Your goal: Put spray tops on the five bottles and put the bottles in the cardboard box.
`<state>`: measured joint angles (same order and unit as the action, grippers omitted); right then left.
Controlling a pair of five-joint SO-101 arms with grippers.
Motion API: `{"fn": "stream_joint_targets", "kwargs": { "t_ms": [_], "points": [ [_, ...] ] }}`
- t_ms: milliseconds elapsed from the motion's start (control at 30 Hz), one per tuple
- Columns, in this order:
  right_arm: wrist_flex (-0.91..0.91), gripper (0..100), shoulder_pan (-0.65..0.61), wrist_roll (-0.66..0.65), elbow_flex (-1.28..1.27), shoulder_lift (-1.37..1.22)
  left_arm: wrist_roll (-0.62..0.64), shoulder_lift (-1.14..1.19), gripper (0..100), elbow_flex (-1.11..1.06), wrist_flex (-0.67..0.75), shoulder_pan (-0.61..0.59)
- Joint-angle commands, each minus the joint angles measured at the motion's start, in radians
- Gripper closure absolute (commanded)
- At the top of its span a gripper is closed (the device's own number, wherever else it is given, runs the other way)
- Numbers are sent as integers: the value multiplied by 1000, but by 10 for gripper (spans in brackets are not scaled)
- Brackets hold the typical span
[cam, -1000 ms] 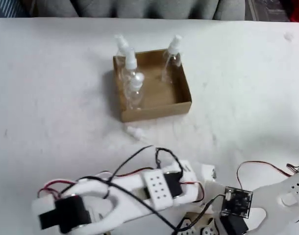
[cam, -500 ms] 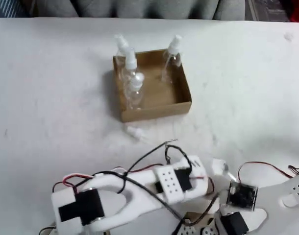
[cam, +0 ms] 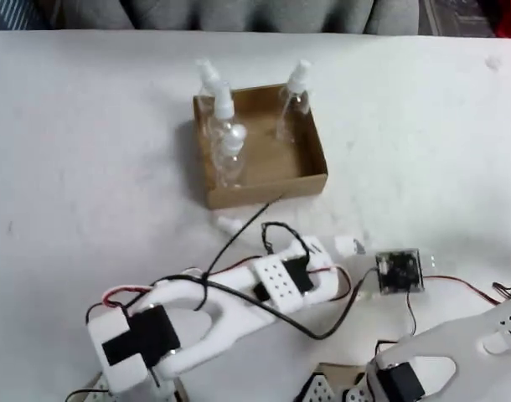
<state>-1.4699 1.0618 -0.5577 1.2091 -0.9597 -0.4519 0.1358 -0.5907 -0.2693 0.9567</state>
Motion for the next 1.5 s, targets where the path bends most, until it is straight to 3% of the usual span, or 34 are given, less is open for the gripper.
{"fn": "stream_joint_targets", "kwargs": {
  "t_ms": [0, 67, 167, 367, 600, 833, 1100, 1367, 1467],
  "points": [
    [-209, 981, -59, 0, 58, 93, 87, -156, 823, 25, -54, -53],
    [-263, 982, -82, 5, 48, 124, 97, -206, 823, 25, -89, -73],
    [-259, 981, -94, 114, 48, 159, 98, -257, 826, 25, -135, -113],
    [-262, 982, -136, 133, 15, 228, 98, -308, 823, 25, -195, -206],
    [-260, 981, -163, 115, -339, 472, 97, -492, 823, 25, -359, -285],
    [-257, 981, -213, -8, -776, 771, 97, -650, 823, 25, -529, -389],
    [-255, 981, -285, -270, -1175, 1099, 98, -725, 827, 3, -677, -585],
    [-255, 974, -432, -787, -1461, 1294, 98, -901, 827, -224, -680, -742],
    [-255, 886, -450, -961, -1554, 1311, 98, -998, 826, -344, -677, -777]
  ]
}}
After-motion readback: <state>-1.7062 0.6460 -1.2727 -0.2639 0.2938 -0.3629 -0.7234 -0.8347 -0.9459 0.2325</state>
